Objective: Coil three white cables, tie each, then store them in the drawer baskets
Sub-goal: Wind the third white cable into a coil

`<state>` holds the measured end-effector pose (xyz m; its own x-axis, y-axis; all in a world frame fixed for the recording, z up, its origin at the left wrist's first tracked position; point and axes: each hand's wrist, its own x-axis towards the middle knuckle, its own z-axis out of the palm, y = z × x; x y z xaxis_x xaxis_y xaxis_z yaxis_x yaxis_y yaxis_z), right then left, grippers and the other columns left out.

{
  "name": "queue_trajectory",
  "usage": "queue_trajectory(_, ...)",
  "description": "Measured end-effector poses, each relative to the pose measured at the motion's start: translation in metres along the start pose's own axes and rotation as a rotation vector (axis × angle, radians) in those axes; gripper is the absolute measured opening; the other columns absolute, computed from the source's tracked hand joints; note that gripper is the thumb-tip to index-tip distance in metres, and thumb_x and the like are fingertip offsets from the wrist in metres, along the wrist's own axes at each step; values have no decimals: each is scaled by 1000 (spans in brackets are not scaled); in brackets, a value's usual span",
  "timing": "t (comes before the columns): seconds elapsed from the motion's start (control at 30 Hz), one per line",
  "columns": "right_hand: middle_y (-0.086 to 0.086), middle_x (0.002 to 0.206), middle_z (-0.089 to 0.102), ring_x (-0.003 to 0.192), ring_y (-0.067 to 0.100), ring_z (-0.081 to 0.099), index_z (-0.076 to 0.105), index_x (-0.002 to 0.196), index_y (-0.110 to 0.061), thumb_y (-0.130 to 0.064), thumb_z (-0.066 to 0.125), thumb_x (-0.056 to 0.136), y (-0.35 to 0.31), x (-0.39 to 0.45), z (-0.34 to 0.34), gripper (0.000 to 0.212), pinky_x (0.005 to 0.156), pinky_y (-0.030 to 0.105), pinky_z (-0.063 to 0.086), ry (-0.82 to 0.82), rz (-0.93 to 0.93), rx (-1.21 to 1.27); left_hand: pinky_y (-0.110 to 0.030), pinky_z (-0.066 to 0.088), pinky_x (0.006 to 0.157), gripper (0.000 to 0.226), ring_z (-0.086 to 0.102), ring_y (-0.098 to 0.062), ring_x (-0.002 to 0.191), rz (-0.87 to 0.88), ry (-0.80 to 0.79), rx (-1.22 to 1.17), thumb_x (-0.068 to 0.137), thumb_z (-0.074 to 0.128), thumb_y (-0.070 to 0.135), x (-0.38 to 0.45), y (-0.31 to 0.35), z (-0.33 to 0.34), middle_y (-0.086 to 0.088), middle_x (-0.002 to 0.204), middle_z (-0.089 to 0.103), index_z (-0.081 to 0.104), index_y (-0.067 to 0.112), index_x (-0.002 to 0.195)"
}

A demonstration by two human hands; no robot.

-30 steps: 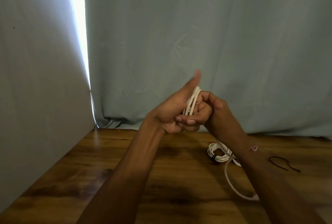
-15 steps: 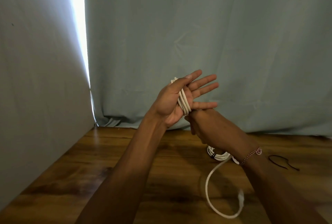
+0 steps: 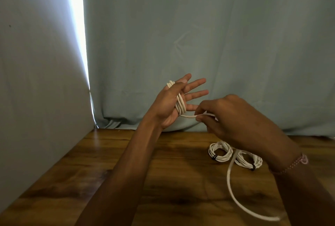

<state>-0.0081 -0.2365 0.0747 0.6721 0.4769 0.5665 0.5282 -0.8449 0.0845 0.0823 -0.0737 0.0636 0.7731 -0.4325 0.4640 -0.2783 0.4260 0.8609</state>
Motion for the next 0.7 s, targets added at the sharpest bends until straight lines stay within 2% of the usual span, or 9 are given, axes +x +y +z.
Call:
queue_trajectory(0.07,-10,78,69,70,6,63,72,106,-25,-34,65,96,3,-2,-6,15,71,35,57,82,-35,54,-53,56,94,55,64,-33,122,-14,-3,36,111,32,29,-2,0,2,-10,143,60,14,15,161)
queue_trajectory(0.17,-20,73,64,66,1,64,67,104,-26,-31,69,90,2,-4,-16,14,60,14,50,200,-79,200,-41,61,79,54,72,-30,105,-41,16,97,110,36,33,-2,-5,4,-12,138,62,23,19,160)
queue_trajectory(0.3,-13,82,66,73,7,65,56,113,-28,-20,68,89,8,-8,-25,27,62,21,53,255,-100,362,-49,61,75,58,72,-42,90,-65,-67,159,108,40,39,-2,-6,6,-20,124,69,27,12,157)
queue_trajectory(0.37,-12,87,67,78,9,65,56,115,-25,-21,68,90,11,-8,-26,28,66,23,53,277,-132,360,-41,61,65,51,72,-33,70,-76,-81,225,109,34,39,-5,-4,9,-17,109,74,38,7,149)
queue_trajectory(0.43,-10,91,68,82,4,63,61,113,-19,-26,65,92,14,-4,-23,23,69,11,47,362,-171,303,-30,56,53,49,65,-22,52,-76,-136,288,109,27,45,-7,-2,14,-19,100,75,54,11,134)
queue_trajectory(0.5,-6,93,71,82,4,64,65,110,-14,-18,67,94,19,0,-18,17,74,7,44,468,-170,224,-22,43,42,64,49,-13,37,-106,-181,306,104,19,59,-7,-3,16,-26,95,72,57,17,133)
queue_trajectory(0.53,-4,94,72,83,6,66,67,109,-13,-16,70,93,22,2,-16,16,77,12,48,520,-169,185,-20,37,38,75,41,-10,33,-137,-192,293,100,15,67,-6,-4,16,-28,90,71,54,16,139)
queue_trajectory(0.6,0,94,73,84,14,68,71,106,-11,-20,72,93,28,4,-13,16,76,36,56,622,-181,108,-19,29,34,95,30,-7,29,-203,-245,226,92,9,77,-5,-5,16,-26,77,67,47,8,145)
queue_trajectory(0.7,4,91,75,80,19,68,76,99,-10,-29,73,93,38,5,-11,20,70,47,51,719,-191,-8,-19,21,34,106,26,-4,27,-264,-363,161,89,-4,79,-8,-4,18,-16,57,61,61,3,125)
